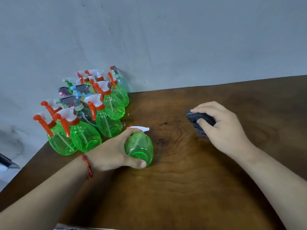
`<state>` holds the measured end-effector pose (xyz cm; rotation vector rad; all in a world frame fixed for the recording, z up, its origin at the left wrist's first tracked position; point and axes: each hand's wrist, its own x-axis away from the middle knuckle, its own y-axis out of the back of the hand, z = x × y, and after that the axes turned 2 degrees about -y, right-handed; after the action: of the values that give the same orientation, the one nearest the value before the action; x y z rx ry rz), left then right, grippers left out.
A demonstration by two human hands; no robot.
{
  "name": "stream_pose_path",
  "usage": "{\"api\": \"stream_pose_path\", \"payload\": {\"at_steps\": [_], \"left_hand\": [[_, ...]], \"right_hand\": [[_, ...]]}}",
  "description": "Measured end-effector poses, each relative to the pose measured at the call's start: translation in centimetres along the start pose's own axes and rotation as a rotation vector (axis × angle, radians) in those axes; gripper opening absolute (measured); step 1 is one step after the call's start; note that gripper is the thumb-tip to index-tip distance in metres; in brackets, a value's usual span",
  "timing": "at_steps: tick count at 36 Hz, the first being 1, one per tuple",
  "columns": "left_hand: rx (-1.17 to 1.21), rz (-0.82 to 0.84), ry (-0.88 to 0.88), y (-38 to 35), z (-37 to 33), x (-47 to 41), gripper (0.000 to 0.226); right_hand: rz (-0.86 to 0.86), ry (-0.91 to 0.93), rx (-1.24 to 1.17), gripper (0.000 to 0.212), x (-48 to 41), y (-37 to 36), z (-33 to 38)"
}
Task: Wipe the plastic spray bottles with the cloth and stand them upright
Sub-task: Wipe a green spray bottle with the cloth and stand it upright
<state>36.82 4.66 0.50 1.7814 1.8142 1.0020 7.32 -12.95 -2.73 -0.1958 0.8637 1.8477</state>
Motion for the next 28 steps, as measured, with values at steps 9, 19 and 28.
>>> {"api": "stream_pose_path", "payload": {"at_steps": [9,19,28], "left_hand": [[-0.278,-0.206,-0.441,-3.0,-0.9,-1.5,0.123],[0.005,-0.315,-0.572,-5.8,-2.9,-6.0,0.123],[0.210,-0.341,-0.499,-5.5,-1.7,-6.3,0.118]], "right_hand": [[0.043,-0.036,-0.105,0.042,0.3,-1.4,2.2],[-0.057,0.062,-0.168,0.039,-2.0,-3.1,1.7],[0.058,0.144,-0.122,0.041,-2.0,-4.9,2.9]]}}
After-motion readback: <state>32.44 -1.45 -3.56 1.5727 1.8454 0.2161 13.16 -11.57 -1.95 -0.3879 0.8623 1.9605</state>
